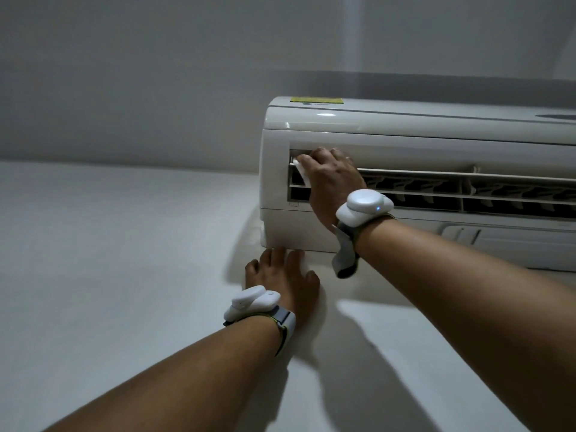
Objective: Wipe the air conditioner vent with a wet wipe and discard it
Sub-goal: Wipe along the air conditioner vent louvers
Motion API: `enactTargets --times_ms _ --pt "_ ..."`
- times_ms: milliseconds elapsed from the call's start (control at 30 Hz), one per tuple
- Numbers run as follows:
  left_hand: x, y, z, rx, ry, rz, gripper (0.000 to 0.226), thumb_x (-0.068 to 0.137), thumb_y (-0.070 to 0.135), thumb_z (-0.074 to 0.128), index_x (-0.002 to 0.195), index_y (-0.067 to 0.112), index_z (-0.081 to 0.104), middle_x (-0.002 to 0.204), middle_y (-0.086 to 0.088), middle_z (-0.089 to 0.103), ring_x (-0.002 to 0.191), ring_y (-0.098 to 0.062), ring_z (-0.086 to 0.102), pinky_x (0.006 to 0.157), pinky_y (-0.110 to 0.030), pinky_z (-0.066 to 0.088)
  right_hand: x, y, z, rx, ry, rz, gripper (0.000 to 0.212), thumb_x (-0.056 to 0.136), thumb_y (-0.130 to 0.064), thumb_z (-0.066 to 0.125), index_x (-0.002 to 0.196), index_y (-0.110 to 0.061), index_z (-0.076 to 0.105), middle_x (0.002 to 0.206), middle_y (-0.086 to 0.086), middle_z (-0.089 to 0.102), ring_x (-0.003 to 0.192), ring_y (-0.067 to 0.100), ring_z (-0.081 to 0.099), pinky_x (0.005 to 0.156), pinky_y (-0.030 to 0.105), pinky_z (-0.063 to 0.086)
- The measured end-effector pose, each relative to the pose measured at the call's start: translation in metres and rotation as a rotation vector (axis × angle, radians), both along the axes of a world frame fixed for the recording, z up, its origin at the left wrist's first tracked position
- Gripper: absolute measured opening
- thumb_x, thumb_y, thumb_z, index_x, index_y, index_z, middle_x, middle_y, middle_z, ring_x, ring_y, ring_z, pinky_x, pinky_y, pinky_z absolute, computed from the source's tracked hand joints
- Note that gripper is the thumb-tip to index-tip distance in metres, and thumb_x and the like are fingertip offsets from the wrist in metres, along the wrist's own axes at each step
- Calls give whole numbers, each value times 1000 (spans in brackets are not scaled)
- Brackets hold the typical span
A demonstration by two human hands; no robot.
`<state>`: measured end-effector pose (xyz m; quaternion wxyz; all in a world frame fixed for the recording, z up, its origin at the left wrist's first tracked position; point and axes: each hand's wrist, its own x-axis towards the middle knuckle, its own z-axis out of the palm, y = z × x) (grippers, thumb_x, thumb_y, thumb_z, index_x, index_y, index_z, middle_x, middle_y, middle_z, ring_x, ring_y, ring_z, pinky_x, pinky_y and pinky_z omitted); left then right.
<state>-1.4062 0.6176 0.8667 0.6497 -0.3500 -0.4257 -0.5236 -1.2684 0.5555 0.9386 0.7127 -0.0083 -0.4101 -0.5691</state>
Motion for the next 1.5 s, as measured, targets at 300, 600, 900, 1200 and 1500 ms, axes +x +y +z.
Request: enactTargets --times_ms 300,600,900,1200,1500 --pt "0 -2 1 -56 -39 26 48 89 48 37 135 38 39 142 6 39 132 -18 32 103 -37 22 44 20 -2 26 -11 -17 31 97 -20 42 120 -9 60 114 19 61 106 38 53 88 44 42" --pt "2 -2 0 -48 -58 -1 48 88 48 38 135 39 40 142 7 38 133 -16 31 104 -36 20 79 39 -18 141 2 150 28 92 -8 54 118 -3 63 102 24 64 95 43 56 80 47 47" --pt "-2 -2 1 -62 -40 13 49 88 48 37 135 35 42 141 1 41 130 -21 33 102 -40 22 29 24 -22 68 -91 -73 43 97 -33 31 113 -10 65 105 16 67 97 39 60 82 43 48" --pt "-4 4 3 15 15 -13 45 88 49 41 130 35 48 135 4 48 127 -21 39 102 -38 25 -9 10 -5 -47 -20 -129 27 98 -25 41 108 -10 62 103 12 63 95 35 60 76 37 47" --pt "4 4 2 -55 -17 35 48 88 49 37 134 35 42 139 2 42 129 -22 36 102 -40 24 21 36 -4 3 -50 -133 36 96 -14 47 131 -18 50 109 11 65 98 34 61 81 39 48"
